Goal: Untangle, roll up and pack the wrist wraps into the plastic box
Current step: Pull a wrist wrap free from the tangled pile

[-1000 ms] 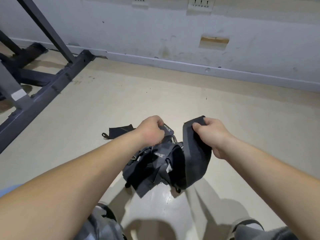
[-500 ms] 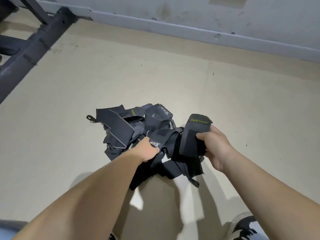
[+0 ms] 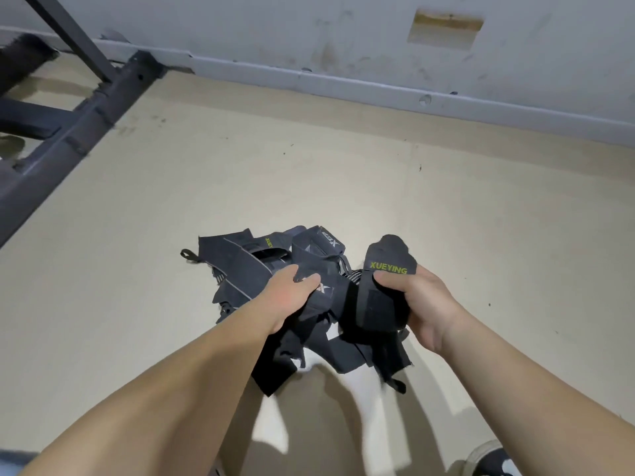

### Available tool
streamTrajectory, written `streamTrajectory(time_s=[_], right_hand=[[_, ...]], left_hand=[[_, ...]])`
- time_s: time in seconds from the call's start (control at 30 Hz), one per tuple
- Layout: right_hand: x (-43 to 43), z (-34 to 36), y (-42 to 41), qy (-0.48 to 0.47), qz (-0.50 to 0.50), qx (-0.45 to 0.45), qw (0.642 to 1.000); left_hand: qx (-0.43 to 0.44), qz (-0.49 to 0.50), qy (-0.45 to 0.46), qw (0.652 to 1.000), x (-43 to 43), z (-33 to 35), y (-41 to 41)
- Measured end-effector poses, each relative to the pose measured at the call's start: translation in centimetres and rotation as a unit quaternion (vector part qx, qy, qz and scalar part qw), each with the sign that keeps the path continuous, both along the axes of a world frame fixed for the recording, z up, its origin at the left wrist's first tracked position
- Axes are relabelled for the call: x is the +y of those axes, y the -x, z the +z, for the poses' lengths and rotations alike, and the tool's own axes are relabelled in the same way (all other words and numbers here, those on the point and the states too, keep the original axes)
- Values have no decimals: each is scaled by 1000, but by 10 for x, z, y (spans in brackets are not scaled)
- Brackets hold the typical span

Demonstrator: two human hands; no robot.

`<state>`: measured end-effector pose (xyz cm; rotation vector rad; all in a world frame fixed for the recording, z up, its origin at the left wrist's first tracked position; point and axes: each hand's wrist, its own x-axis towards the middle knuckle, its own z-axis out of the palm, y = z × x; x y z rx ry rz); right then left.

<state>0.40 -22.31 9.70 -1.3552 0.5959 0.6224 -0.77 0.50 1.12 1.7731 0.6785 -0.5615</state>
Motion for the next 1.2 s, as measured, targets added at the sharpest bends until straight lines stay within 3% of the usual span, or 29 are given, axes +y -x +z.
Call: streamTrajectory(time_s=[0.1,0.2,0.5,0.67,0.73,0.83,0.97,1.07,1.13,1.2], right_hand=[[4,19,6,47,-16,4,999],[8,53,11,72,73,9,995],[23,182,33,58,179,-140,972],[30,216,41,-59,87,-153,983],[33,215,41,-111,50,-153,981],[33,212,38,-85,25,-180,980],[27,209,32,-56,15,-196,979],[19,210,27,-35,47,-205,977],[17,211,27,-40,113,-217,969],[17,211,29,-43,183,-239,953]], left_hand=[[-40,1,31,999,0,63,3],[-81,5,69,994,0,108,1],[-170,22,192,966,-2,259,25],[-243,-18,232,942,-14,302,60],[-231,-78,214,946,-16,304,73],[-203,-198,96,954,-20,302,86],[-256,-153,-76,951,-10,304,80],[-385,-144,-277,869,11,301,67],[-427,-196,-241,849,16,301,64],[-384,-264,-120,877,10,298,64]])
